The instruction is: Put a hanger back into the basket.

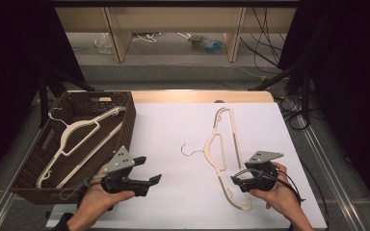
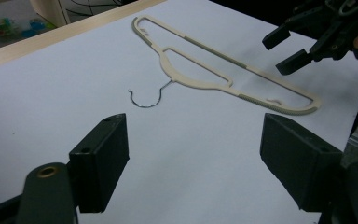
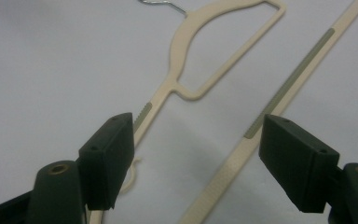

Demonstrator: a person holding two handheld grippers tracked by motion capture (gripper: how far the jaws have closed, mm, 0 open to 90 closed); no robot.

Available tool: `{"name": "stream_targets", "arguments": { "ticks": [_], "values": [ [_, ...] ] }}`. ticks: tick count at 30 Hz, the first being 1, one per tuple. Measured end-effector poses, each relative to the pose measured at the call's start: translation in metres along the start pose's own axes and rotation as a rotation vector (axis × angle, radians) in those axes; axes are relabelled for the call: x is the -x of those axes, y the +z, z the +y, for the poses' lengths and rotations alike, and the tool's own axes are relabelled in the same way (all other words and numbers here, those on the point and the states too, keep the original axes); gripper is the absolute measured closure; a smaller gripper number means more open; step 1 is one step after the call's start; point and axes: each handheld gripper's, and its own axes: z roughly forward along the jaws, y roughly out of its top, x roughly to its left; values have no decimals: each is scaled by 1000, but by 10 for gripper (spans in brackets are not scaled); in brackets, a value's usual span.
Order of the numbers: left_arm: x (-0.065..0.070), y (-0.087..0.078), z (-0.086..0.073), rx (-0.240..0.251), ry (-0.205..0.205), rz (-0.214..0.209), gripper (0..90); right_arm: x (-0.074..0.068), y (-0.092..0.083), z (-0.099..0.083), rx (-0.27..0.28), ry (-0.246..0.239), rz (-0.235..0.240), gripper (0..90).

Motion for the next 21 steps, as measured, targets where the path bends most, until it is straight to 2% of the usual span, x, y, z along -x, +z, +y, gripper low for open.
{"name": "stream_targets", "arguments": {
  "ticks": [1, 3, 4, 5, 6, 8, 12, 13, 14, 15, 16, 17, 21],
  "values": [
    [1, 4, -4, 5, 15, -11, 237, -1, 1, 1, -8, -1, 8, 280],
    [3, 9, -11, -9, -24, -14, 237, -3, 6, 3, -9, -1, 10, 287],
    [4, 11, -13, -10, -36, -18, 237, -4, 7, 4, -37, -9, 23, 286],
    [4, 13, -16, -16, -33, -13, 237, -6, 9, 4, -37, 4, 25, 287],
    [4, 15, -19, -20, -30, -14, 237, -6, 10, 5, -49, -20, 31, 287],
    [4, 18, -23, -24, -38, -15, 237, -10, 13, 5, -41, -11, 34, 295],
    [7, 21, -28, -29, -32, -12, 234, -13, 16, 5, -77, -10, 48, 300],
    [6, 22, -29, -27, -18, -17, 232, -15, 18, 5, -70, -2, 41, 303],
    [6, 22, -30, -29, -23, -22, 232, -15, 18, 5, -93, -7, 50, 303],
    [6, 23, -31, -23, -30, -17, 232, -16, 18, 6, -92, 6, 51, 305],
    [5, 23, -31, -23, -23, -15, 231, -14, 21, 4, -80, -26, 39, 305],
    [4, 23, -32, -21, -23, -11, 231, -14, 20, 5, -91, -8, 36, 306],
    [1, 22, -34, -19, -36, -3, 230, -10, 19, 6, -106, 9, 24, 310]
  ]
}}
